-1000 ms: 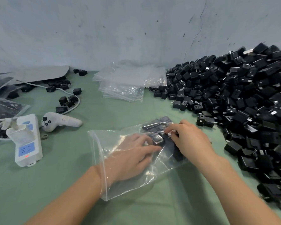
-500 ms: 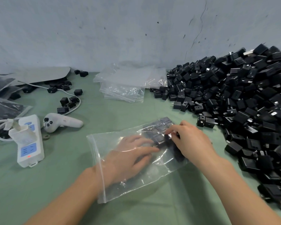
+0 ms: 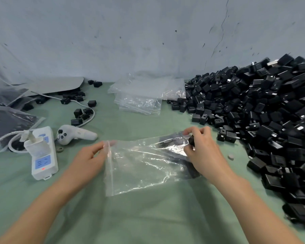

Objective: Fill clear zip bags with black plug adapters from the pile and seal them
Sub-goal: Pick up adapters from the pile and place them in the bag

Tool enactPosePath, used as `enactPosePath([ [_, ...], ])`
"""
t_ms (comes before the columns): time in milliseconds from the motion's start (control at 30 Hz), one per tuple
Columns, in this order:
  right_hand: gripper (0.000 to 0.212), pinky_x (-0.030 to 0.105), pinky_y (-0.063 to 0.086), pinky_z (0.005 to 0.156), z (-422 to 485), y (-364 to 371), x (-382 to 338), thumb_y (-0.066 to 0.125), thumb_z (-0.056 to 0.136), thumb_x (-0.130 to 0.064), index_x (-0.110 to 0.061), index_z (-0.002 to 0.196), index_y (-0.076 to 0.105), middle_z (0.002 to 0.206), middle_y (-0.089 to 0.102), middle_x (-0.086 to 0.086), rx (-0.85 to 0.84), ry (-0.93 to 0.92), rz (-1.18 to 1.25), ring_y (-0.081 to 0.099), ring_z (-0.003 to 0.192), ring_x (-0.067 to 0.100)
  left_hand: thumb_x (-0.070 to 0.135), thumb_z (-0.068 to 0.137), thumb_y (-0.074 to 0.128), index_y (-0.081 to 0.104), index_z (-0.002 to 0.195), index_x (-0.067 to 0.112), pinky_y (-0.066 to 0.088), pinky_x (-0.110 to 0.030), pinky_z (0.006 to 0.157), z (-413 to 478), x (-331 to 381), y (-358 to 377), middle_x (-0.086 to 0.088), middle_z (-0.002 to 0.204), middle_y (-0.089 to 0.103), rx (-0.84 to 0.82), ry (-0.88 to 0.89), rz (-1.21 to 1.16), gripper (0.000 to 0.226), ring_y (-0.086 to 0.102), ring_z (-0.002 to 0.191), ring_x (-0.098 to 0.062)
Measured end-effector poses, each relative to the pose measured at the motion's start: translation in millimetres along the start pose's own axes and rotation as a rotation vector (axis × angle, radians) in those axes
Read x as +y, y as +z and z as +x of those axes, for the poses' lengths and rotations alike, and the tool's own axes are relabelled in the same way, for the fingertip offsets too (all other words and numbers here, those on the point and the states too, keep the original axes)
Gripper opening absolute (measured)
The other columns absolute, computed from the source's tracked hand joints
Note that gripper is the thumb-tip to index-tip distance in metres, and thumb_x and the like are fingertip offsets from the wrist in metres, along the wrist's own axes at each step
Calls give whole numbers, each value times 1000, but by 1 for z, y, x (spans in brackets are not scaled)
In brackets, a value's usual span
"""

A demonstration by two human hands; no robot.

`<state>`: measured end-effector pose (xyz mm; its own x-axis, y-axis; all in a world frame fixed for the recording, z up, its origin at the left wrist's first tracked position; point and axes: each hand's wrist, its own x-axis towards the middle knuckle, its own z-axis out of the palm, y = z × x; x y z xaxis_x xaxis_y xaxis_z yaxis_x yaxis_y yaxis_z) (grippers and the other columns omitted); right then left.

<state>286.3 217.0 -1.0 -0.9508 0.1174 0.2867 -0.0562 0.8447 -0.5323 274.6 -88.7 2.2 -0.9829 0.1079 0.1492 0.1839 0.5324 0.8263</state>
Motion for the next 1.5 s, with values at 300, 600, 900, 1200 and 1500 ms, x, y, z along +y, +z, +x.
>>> enactPosePath([
  [300, 36, 12, 40, 65, -3, 6, -22, 68, 92, -36, -40, 119, 44, 96, 60, -19, 72, 14, 324, 60, 80, -3, 21, 101, 44, 61, 115, 30, 45, -27, 80, 17, 11, -5, 19, 102, 67, 480, -71, -136, 24, 58, 94, -9],
  [600, 54, 39, 56, 71, -11, 17, -51, 78, 84, -37, -51, 128, 51, 112, 42, -23, 57, -280, 266, 57, 83, 4, 62, 90, 48, 68, 100, 34, 46, -23, 77, 3, 55, 44, 11, 90, 71, -70, 156, -236, 36, 64, 87, -2],
  [900, 44, 39, 56, 53, -18, 19, -55, 81, 81, -32, -35, 115, 53, 111, 58, -10, 274, -516, 100, 61, 87, 12, 46, 88, 57, 71, 98, 29, 45, -8, 71, -1, 69, 48, 21, 84, 72, -152, 156, -278, 24, 63, 80, 5],
  [1200, 27, 37, 53, 53, -23, 17, -50, 61, 95, -37, -37, 122, 60, 106, 57, -12, 118, -544, 64, 57, 68, 8, 20, 91, 68, 66, 118, 28, 48, -13, 82, -4, 53, 16, 13, 98, 73, -127, 136, -23, 28, 65, 94, 3],
  [1500, 24, 40, 53, 55, -26, 9, -42, 58, 99, -17, -27, 120, 67, 105, 61, -8, 96, -460, 32, 56, 62, 13, 30, 90, 70, 66, 112, 31, 40, -18, 73, -7, -10, -53, 20, 94, 67, -70, -157, 406, 22, 60, 92, 0],
])
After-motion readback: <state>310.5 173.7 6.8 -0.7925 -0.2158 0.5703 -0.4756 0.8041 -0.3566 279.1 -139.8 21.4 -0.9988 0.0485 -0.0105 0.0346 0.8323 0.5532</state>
